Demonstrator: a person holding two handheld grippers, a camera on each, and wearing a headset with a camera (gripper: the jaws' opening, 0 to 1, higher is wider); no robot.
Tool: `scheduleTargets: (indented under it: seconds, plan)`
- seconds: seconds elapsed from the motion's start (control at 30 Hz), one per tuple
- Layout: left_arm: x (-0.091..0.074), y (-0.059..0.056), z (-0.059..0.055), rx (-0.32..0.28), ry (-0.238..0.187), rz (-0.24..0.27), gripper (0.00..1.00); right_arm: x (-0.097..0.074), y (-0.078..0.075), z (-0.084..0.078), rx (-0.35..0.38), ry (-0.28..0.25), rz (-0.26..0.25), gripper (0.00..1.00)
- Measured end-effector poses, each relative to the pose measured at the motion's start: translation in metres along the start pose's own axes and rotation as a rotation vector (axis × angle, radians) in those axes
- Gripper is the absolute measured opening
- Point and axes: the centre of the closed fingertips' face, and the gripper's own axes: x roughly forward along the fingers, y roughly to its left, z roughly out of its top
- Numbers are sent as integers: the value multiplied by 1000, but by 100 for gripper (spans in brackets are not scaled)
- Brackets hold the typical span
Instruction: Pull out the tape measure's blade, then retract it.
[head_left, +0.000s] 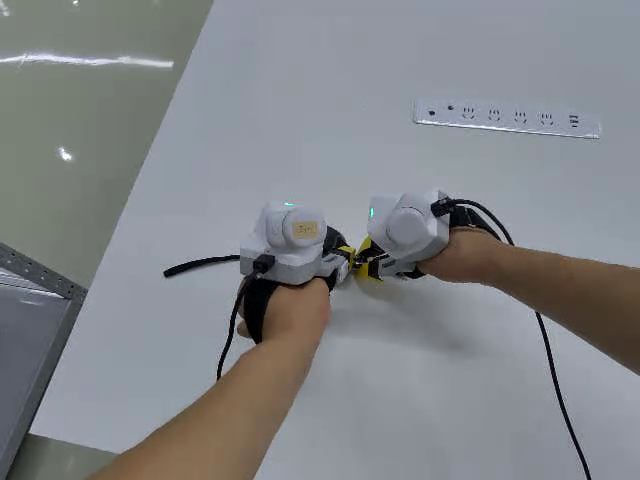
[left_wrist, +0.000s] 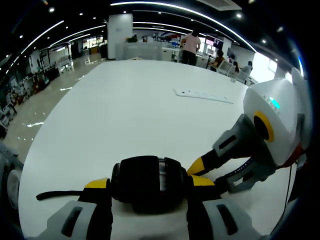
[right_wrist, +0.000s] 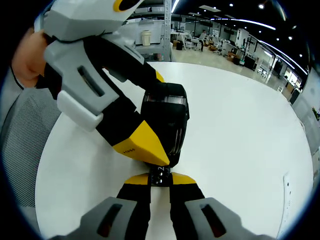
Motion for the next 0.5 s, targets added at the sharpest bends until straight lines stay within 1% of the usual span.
scheduleTargets:
  seconds: [0.13, 0.3, 0.5]
  plan:
    - [0, 0, 0, 1, 0, -1, 56, 1, 0, 2, -6, 5, 0, 13]
    - [0, 0, 0, -2, -1, 0, 56, 3, 0, 3, -10, 25, -1, 13]
    - [-1, 0, 0, -5, -1, -1, 56, 4, -1, 5, -19, 23, 5, 13]
